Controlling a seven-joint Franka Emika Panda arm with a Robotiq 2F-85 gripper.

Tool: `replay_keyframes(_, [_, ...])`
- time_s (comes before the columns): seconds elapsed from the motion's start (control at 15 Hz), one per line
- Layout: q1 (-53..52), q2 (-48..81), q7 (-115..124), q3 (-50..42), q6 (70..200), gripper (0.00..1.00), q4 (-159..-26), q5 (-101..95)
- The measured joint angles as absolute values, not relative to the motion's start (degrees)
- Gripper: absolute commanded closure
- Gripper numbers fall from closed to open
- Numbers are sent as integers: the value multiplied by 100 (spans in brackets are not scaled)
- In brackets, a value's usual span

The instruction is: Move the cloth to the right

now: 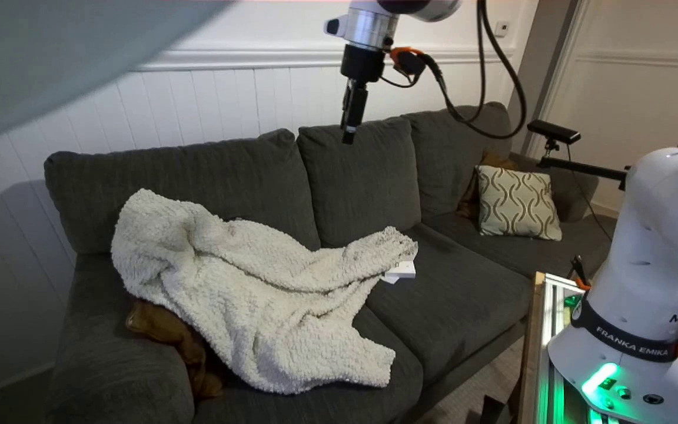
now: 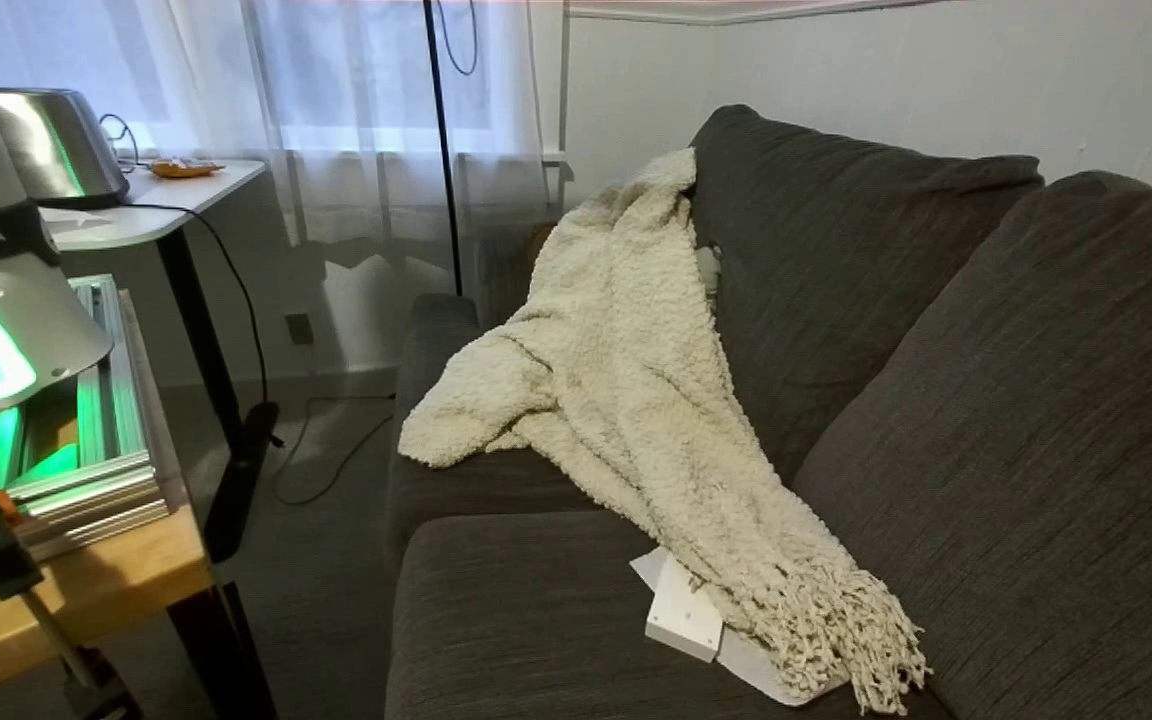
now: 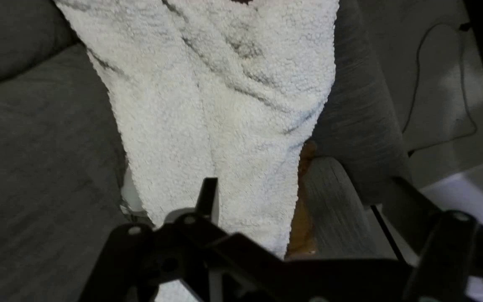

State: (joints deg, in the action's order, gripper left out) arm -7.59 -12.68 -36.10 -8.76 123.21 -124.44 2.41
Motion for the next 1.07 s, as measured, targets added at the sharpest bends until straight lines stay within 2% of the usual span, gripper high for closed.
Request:
replay_keyframes(0.2, [-815, -265, -4743, -857, 12968, 0, -12051, 1209])
replay_keyframes(0.4, [-510, 667, -5631, -734, 12991, 0, -11385, 2020])
replay_keyframes(0.73, [265, 1982, -6035, -377, 13068, 0, -10289, 2115])
replay_keyframes(1.07, [538, 2346, -6028, -150, 13181, 0, -10022, 2094])
